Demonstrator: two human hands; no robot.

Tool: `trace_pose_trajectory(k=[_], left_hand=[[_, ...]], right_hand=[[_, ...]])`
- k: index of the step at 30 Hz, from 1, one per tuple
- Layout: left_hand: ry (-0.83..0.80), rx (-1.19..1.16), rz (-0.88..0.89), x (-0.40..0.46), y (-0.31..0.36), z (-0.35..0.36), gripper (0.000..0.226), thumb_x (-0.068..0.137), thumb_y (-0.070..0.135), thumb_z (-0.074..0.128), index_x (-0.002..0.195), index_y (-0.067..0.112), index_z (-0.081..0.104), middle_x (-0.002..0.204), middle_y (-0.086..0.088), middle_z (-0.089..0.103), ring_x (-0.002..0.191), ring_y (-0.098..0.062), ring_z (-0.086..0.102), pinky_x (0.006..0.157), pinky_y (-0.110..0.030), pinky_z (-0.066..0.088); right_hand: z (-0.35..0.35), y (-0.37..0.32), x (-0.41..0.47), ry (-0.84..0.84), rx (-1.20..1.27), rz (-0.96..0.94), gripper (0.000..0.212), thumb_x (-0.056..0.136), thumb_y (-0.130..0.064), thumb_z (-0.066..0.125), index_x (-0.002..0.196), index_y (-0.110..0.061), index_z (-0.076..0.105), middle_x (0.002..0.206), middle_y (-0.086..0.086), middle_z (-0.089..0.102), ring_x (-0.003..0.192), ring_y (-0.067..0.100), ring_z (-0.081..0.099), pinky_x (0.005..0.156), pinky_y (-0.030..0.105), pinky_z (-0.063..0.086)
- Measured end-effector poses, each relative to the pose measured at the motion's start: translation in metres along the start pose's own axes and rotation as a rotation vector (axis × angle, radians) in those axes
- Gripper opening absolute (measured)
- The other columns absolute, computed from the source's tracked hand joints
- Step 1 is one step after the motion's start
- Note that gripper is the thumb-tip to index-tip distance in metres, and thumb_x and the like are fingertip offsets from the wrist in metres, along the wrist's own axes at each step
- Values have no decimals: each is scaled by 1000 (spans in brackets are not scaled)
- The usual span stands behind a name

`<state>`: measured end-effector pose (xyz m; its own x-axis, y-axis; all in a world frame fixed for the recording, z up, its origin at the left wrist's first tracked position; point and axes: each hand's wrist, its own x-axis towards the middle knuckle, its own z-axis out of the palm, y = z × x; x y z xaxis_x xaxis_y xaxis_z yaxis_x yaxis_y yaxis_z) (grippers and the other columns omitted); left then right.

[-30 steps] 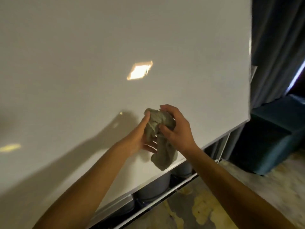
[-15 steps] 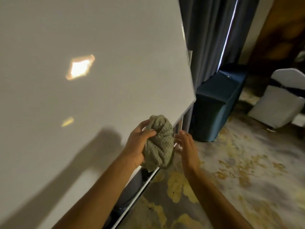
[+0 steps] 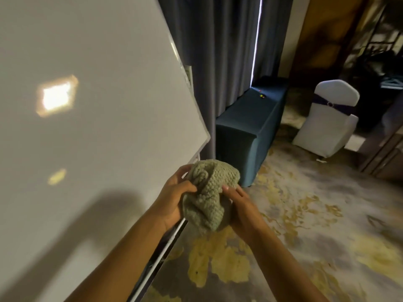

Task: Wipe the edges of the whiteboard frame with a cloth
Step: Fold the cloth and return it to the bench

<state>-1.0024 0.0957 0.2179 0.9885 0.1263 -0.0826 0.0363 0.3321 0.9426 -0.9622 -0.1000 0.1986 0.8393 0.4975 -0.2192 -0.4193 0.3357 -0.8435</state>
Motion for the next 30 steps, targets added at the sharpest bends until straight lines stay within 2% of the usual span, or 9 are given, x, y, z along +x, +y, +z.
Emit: trace_pose_trajectory(k=[3, 5, 10, 13, 17, 20, 24, 27, 30], left_hand=[[48, -7, -26, 46, -9, 23, 57, 66, 35, 91, 120, 29, 74, 124, -12, 75, 112, -30, 75, 85, -39, 62], [60, 42, -37, 80, -19, 42, 68, 62, 50, 96, 123, 33, 73, 128, -7, 75, 117, -27, 74, 87, -38, 62], [33, 215, -33, 156, -40, 87, 63, 70, 54, 88, 128, 40, 67, 129, -1, 74, 121, -27, 71, 92, -41, 62], [-55, 239, -27, 202, -46, 115, 62, 76, 51, 78, 136, 41, 63, 136, 5, 70, 129, -22, 66, 106, -46, 56], [-304, 305, -114, 270, -50, 158, 77, 63, 79, 81, 132, 53, 62, 140, 1, 67, 129, -22, 66, 108, -48, 55], [-370, 345, -150, 336, -59, 179, 70, 54, 85, 82, 116, 54, 71, 122, 4, 76, 115, -20, 73, 102, -48, 60], [-456, 395, -134, 444, -57, 198, 60, 65, 88, 73, 111, 49, 73, 115, 12, 76, 106, -12, 75, 86, -30, 64], [-487, 375, -155, 516, -56, 220, 57, 71, 77, 79, 119, 46, 73, 125, 10, 76, 116, -12, 73, 93, -33, 61], [-465, 341, -191, 581, -56, 240, 57, 72, 71, 84, 121, 44, 73, 127, 8, 76, 118, -13, 72, 95, -33, 60]], right_hand=[[-42, -46, 25, 49, -67, -65, 56, 78, -21, 81, 130, -28, 63, 120, 3, 72, 110, 24, 70, 85, 38, 59], [-69, -77, 42, 83, -102, -58, 49, 78, -17, 81, 125, -27, 68, 115, 4, 74, 106, 23, 71, 80, 35, 60], [-125, -131, 77, 143, -262, -58, 24, 81, -33, 79, 104, -28, 77, 104, 7, 77, 99, 25, 74, 81, 40, 61], [-152, -157, 101, 182, -296, -67, 20, 80, -36, 78, 99, -29, 78, 101, 6, 77, 96, 24, 74, 80, 40, 62], [-193, -195, 148, 207, -310, -108, 17, 81, -30, 78, 97, -23, 80, 98, 8, 78, 92, 24, 75, 71, 29, 60], [-223, -231, 195, 187, -398, -88, 23, 81, -35, 79, 99, -21, 79, 99, 8, 78, 92, 24, 75, 72, 29, 60], [-258, -286, 274, 313, -685, 3, 57, 62, -77, 72, 96, -33, 78, 91, -5, 77, 85, 14, 74, 79, 35, 61], [-283, -322, 331, 374, -842, 67, 76, 51, -95, 59, 92, -35, 79, 89, -7, 77, 87, 15, 72, 84, 39, 59], [-306, -358, 386, 392, -847, 84, 74, 51, -97, 56, 82, -36, 80, 81, -5, 78, 79, 14, 74, 85, 39, 60]])
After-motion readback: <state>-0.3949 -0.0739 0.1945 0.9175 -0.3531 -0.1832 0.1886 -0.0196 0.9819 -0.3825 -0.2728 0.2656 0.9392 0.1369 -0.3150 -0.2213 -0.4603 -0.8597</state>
